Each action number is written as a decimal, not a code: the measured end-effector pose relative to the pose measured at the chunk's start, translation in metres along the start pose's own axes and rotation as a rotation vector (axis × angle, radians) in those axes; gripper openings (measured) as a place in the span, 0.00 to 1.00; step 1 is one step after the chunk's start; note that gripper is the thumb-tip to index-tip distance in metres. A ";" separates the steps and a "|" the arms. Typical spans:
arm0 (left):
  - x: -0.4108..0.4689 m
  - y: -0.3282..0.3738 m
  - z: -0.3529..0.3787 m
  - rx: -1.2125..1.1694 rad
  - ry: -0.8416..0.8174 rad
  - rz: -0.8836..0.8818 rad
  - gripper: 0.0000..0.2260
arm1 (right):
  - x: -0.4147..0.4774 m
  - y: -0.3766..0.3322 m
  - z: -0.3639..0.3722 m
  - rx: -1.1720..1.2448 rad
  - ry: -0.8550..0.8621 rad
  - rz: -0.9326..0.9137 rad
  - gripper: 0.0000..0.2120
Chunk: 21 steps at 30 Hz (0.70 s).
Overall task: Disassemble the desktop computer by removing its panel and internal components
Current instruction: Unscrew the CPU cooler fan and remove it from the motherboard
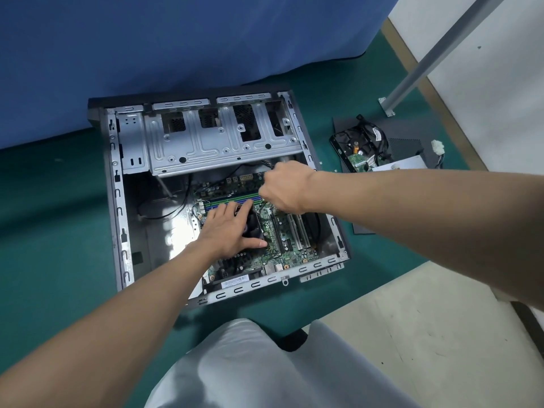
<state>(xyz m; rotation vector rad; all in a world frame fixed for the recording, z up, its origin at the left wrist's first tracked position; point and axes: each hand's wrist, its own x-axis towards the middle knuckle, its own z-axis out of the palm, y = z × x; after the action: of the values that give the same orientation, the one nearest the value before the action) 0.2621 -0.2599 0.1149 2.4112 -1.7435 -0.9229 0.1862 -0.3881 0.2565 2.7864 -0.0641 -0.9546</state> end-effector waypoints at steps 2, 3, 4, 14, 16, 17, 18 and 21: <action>0.000 -0.001 0.000 -0.001 0.005 0.005 0.48 | 0.004 0.000 0.001 -0.175 0.041 -0.135 0.11; 0.000 -0.002 0.000 -0.004 0.005 0.007 0.48 | 0.007 0.001 0.001 -0.152 0.055 -0.147 0.10; 0.000 -0.002 0.000 -0.007 0.004 0.008 0.48 | 0.009 0.003 0.001 -0.070 0.056 -0.133 0.07; -0.001 -0.003 0.001 -0.041 0.021 0.005 0.48 | 0.027 0.006 -0.010 1.092 -0.443 0.521 0.16; 0.000 -0.002 0.001 -0.045 0.028 0.007 0.48 | 0.030 0.003 -0.017 0.816 -0.399 0.373 0.14; 0.000 -0.002 0.001 -0.046 0.031 0.008 0.47 | 0.029 -0.002 -0.021 0.627 -0.335 0.315 0.10; 0.001 -0.002 0.002 -0.047 0.031 0.010 0.47 | 0.028 -0.006 -0.022 0.422 -0.266 0.250 0.08; 0.001 -0.003 0.003 -0.034 0.032 0.007 0.46 | 0.022 -0.012 -0.018 -0.044 -0.146 0.039 0.08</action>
<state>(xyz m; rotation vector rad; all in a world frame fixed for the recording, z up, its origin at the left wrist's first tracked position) 0.2633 -0.2592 0.1109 2.3833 -1.7108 -0.9011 0.2143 -0.3753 0.2546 2.6619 -0.1168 -1.1339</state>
